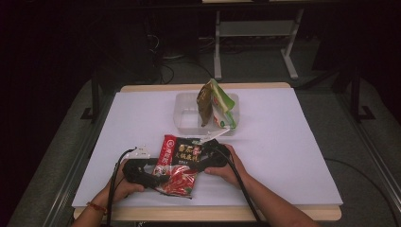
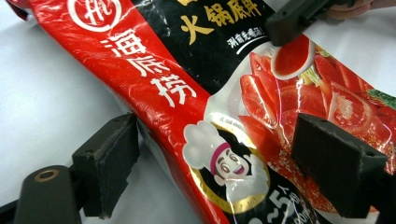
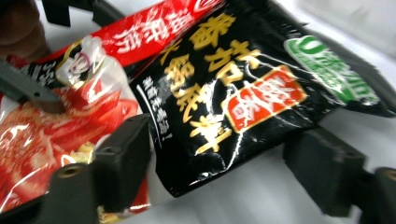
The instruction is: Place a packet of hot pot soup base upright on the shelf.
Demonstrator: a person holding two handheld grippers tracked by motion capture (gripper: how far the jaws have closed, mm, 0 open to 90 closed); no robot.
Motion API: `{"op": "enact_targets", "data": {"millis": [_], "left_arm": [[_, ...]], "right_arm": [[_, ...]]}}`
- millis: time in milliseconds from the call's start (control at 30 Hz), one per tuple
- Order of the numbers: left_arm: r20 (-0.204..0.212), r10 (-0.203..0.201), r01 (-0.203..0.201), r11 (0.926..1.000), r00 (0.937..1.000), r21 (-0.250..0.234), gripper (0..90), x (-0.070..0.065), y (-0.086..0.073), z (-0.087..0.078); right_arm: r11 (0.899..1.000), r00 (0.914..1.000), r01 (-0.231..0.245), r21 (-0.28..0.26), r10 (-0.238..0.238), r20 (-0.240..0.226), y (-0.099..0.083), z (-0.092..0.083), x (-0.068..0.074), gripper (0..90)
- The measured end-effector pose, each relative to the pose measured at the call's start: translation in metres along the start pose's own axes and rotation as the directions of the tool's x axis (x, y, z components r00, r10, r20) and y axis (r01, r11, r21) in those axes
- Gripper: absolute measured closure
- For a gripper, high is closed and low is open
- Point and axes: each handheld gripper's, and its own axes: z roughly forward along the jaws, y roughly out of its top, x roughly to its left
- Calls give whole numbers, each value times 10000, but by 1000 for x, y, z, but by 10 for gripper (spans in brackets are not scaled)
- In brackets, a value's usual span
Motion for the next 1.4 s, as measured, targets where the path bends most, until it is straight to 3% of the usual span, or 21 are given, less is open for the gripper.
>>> {"op": "enact_targets", "data": {"millis": [167, 267, 467, 767, 1167, 1267, 1400], "left_arm": [[118, -136, 136, 9999, 9998, -11, 121, 2, 0, 0], [239, -337, 339, 9994, 9991, -91, 118, 4, 0, 0], [298, -308, 310, 9995, 9991, -92, 108, 6, -1, -1], [659, -457, 476, 9985, 9968, -280, 77, 9, 1, 2], [1123, -146, 187, 9992, 9936, -349, 82, 9, 15, 6], [1250, -141, 237, 9969, 9921, -754, 149, 10, 18, 2], [1507, -282, 511, 9874, 9882, -1500, 357, 13, 21, -7]], "right_arm": [[9987, 9998, 112, -500, -103, 190, -1, -5, 0, 422], [9958, 9987, 451, -798, -431, 263, -1, -12, 1, 559], [9879, 9962, 812, -1321, -764, 410, -2, -18, 5, 673], [9705, 9892, 1435, -1940, -1347, 576, -1, -27, 14, 725], [9442, 9760, 2177, -2471, -2097, 585, 3, -40, 26, 735], [9371, 9745, 2243, -2674, -2176, 550, 5, -44, 27, 749], [9283, 9724, 2332, -2895, -2253, 609, 7, -48, 27, 759]]}}
